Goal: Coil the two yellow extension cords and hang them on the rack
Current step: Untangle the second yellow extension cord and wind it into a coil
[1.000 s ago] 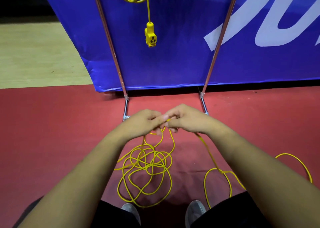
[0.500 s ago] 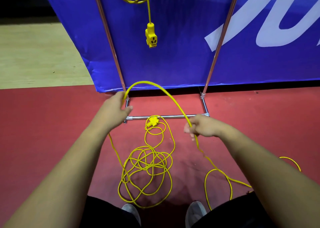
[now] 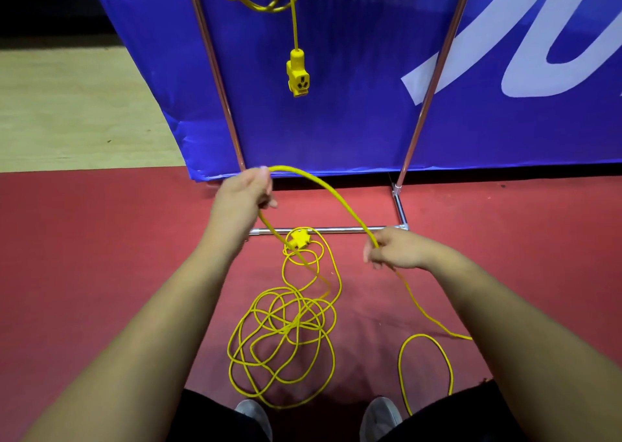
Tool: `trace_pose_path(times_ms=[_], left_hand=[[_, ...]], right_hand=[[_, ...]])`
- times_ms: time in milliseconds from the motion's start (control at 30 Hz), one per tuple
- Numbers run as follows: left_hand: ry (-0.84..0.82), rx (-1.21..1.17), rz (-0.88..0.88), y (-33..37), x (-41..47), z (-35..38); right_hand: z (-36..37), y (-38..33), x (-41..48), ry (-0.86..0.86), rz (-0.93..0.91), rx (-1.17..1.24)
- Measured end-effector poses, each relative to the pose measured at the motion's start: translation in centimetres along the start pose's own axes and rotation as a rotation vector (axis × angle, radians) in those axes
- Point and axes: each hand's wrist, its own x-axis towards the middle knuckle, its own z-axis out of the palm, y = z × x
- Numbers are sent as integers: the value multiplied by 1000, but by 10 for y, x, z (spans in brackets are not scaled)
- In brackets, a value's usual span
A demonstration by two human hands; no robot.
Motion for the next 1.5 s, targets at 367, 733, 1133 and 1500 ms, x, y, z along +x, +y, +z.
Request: trace_pose_path(times_ms=[367, 733, 1133, 1500], left_hand=[[-409, 524, 129, -9, -15, 15], [85, 490, -103, -19, 1, -27], [-549, 398, 44, -14, -19, 27], [-103, 620, 221, -14, -6, 39]], right_hand=[[6, -78, -9, 223, -352, -66], [4, 21, 4, 101, -4, 23], [0, -60, -11, 145, -309, 261], [-6, 44, -55, 210, 86, 159]])
